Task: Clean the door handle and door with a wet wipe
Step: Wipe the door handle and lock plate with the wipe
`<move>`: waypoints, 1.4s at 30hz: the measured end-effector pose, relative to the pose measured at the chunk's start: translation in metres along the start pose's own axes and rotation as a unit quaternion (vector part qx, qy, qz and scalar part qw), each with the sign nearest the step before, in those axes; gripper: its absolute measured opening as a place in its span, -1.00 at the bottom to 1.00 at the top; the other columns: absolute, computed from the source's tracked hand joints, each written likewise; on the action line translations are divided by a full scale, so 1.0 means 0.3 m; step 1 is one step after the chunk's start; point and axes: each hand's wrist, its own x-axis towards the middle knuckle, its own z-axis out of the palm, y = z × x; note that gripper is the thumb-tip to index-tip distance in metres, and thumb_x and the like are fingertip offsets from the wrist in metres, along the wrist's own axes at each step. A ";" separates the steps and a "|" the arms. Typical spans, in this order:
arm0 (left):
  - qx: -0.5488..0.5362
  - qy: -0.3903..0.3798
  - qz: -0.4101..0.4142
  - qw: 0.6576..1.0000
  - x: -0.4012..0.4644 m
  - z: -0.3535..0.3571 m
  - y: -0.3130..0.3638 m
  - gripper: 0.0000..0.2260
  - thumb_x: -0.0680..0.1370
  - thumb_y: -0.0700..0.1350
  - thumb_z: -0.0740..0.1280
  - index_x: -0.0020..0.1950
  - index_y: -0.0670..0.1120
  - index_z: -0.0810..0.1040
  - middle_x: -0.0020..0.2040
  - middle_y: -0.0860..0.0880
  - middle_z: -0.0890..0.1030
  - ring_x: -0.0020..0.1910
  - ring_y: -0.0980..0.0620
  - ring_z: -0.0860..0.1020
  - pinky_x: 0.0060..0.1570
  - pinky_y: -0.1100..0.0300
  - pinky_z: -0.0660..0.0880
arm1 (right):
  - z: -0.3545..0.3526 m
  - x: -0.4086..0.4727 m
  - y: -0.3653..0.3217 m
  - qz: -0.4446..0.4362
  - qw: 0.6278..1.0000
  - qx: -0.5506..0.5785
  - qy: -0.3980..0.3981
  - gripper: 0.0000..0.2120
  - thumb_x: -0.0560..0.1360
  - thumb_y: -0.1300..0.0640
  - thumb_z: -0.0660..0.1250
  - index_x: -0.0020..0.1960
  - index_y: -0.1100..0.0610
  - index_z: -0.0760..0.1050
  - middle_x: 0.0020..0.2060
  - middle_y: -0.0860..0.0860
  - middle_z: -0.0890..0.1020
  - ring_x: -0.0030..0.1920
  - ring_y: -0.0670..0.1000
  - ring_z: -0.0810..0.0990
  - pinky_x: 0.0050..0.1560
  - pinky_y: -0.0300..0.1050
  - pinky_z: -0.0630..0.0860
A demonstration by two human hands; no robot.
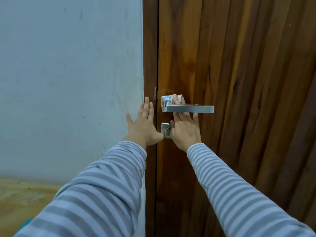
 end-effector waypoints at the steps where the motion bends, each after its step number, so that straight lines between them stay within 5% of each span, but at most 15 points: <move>1: 0.000 0.000 0.000 1.000 0.001 0.002 -0.001 -0.01 0.49 0.30 0.23 0.55 -0.09 -0.40 0.50 0.01 -0.53 0.53 0.03 -0.38 0.45 -0.34 -0.19 | -0.002 -0.003 -0.001 0.004 1.000 -0.003 -0.005 -0.44 0.55 0.10 0.16 0.51 0.17 0.11 0.54 0.04 0.04 0.53 0.05 0.01 0.44 0.18 -0.01; 8: 0.000 -0.001 0.005 1.000 -0.003 -0.004 -0.005 0.00 0.48 0.31 0.24 0.56 -0.09 -0.38 0.51 0.00 -0.51 0.54 0.02 -0.36 0.45 -0.35 -0.18 | -0.012 -0.078 -0.031 0.018 1.000 -0.008 -0.014 -0.48 0.55 0.10 0.17 0.47 0.25 0.21 0.46 0.09 0.29 0.50 0.09 0.16 0.47 0.14 -0.22; 15: -0.008 -0.011 0.027 1.000 -0.018 -0.031 -0.023 -0.09 0.51 0.17 0.22 0.58 -0.08 -0.34 0.53 0.01 -0.47 0.55 0.03 -0.34 0.45 -0.35 -0.19 | -0.028 -0.080 -0.087 0.046 0.999 0.000 0.004 -0.47 0.59 -0.01 -0.07 0.42 0.26 0.30 0.39 0.11 0.40 0.45 0.08 0.27 0.49 0.13 0.00; 20: -0.035 -0.013 0.040 0.998 -0.025 -0.039 -0.040 -0.12 0.50 0.01 0.25 0.58 -0.07 -0.33 0.54 0.03 -0.45 0.55 0.06 -0.33 0.47 -0.31 -0.21 | -0.039 -0.071 -0.129 0.069 0.998 0.006 0.003 -0.55 0.61 0.01 0.01 0.34 0.24 0.40 0.38 0.10 0.42 0.45 0.08 0.26 0.49 0.09 -0.01; 27: -0.076 0.041 0.033 0.996 -0.061 0.007 -0.083 -0.12 0.48 -0.19 0.26 0.59 -0.11 -0.31 0.56 0.06 -0.41 0.55 0.10 -0.31 0.47 -0.26 -0.23 | -0.061 -0.046 -0.228 0.164 0.985 0.054 -0.001 -0.49 0.61 0.02 0.03 0.45 0.29 0.23 0.43 0.11 0.34 0.48 0.10 0.19 0.51 0.07 -0.02; 36: 0.001 -0.031 0.010 0.999 -0.048 0.036 -0.106 -0.11 0.58 0.06 0.24 0.54 -0.11 -0.42 0.50 0.01 -0.51 0.53 0.03 -0.39 0.47 -0.32 -0.19 | -0.069 -0.020 -0.298 0.185 0.977 0.100 -0.042 -0.37 0.52 0.24 0.14 0.54 0.18 0.01 0.53 0.03 0.12 0.51 0.03 0.10 0.51 0.02 -0.11; 40: 0.008 -0.035 0.014 0.999 -0.047 0.033 -0.123 -0.08 0.56 0.02 0.29 0.54 -0.07 -0.43 0.49 0.03 -0.53 0.53 0.05 -0.39 0.47 -0.31 -0.17 | -0.135 -0.003 -0.301 0.121 0.968 0.217 -0.039 -0.35 0.44 0.39 0.14 0.50 0.06 0.17 0.48 -0.09 0.23 0.47 0.00 0.18 0.50 -0.06 0.04; 42: 0.004 -0.037 0.015 0.999 -0.049 0.032 -0.127 -0.08 0.56 -0.03 0.29 0.54 -0.08 -0.43 0.49 0.04 -0.53 0.53 0.06 -0.39 0.47 -0.31 -0.16 | -0.165 0.018 -0.291 0.112 0.966 0.232 0.015 -0.46 0.49 0.35 0.14 0.44 0.05 0.31 0.41 -0.09 0.37 0.39 -0.01 0.33 0.42 -0.04 0.27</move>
